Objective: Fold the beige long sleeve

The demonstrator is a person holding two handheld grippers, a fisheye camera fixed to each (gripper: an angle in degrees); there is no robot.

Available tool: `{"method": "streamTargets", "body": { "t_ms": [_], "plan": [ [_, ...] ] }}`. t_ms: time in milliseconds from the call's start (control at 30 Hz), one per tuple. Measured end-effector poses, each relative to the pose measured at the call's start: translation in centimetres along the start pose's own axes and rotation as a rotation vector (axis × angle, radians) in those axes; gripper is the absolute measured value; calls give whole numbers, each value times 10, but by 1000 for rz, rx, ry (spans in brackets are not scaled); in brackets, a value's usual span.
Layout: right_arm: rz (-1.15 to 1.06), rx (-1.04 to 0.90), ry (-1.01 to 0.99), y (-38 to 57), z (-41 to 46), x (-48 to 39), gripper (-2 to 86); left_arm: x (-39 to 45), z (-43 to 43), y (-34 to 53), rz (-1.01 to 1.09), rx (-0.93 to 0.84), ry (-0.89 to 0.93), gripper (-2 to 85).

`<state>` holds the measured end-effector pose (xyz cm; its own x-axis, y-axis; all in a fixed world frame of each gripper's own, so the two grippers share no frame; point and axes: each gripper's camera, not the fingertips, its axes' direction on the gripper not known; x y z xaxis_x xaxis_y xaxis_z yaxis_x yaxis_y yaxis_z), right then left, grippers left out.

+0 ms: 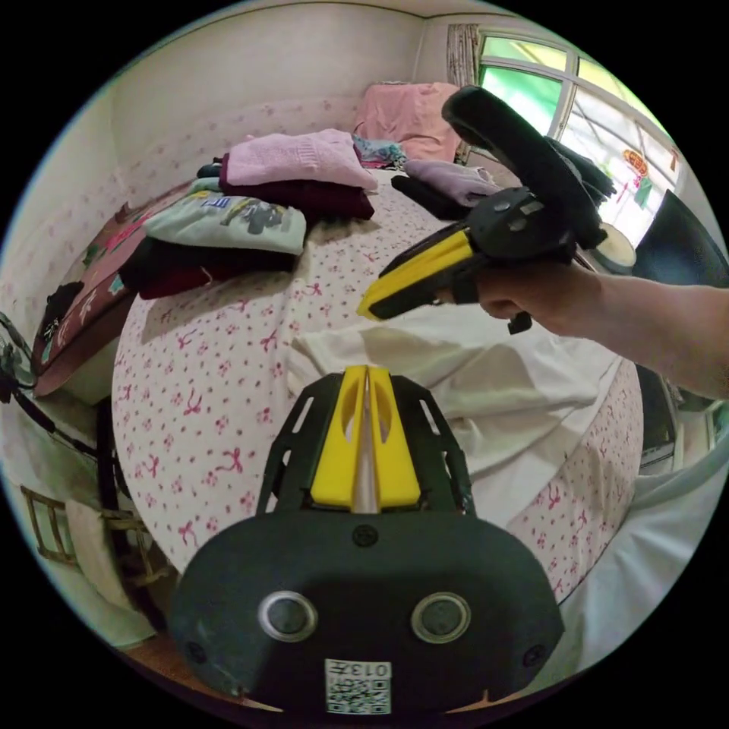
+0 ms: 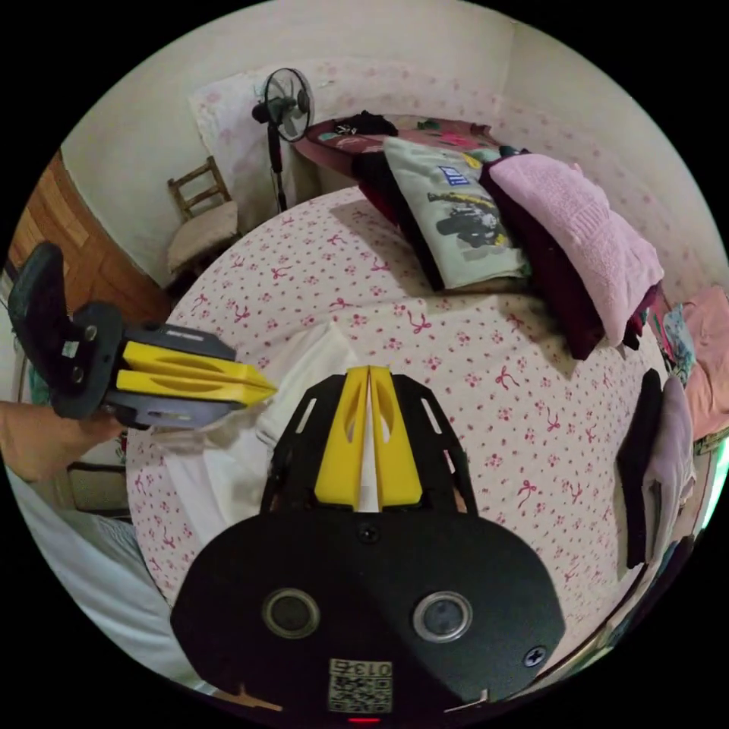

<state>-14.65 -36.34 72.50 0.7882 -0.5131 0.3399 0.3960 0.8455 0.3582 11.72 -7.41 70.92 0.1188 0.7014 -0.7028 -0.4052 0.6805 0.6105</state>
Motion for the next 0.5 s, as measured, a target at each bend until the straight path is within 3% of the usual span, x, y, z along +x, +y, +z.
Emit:
{"method": "streamTargets", "body": {
  "t_ms": [133,267,367,500],
  "plan": [
    [-71,-117,17,-6,23,1,3,-13,42,-21,26,-125,0,-3],
    [-24,-134,66,-18,24,22,7,-43,35,-15,-40,-118,31,0],
    [-5,41,-49,-22,-6,41,16,-56,6,6,-68,-30,45,5],
    [-116,63,-162,-36,-21,49,46,-66,-25,48,-135,-9,134,35]
  ]
}}
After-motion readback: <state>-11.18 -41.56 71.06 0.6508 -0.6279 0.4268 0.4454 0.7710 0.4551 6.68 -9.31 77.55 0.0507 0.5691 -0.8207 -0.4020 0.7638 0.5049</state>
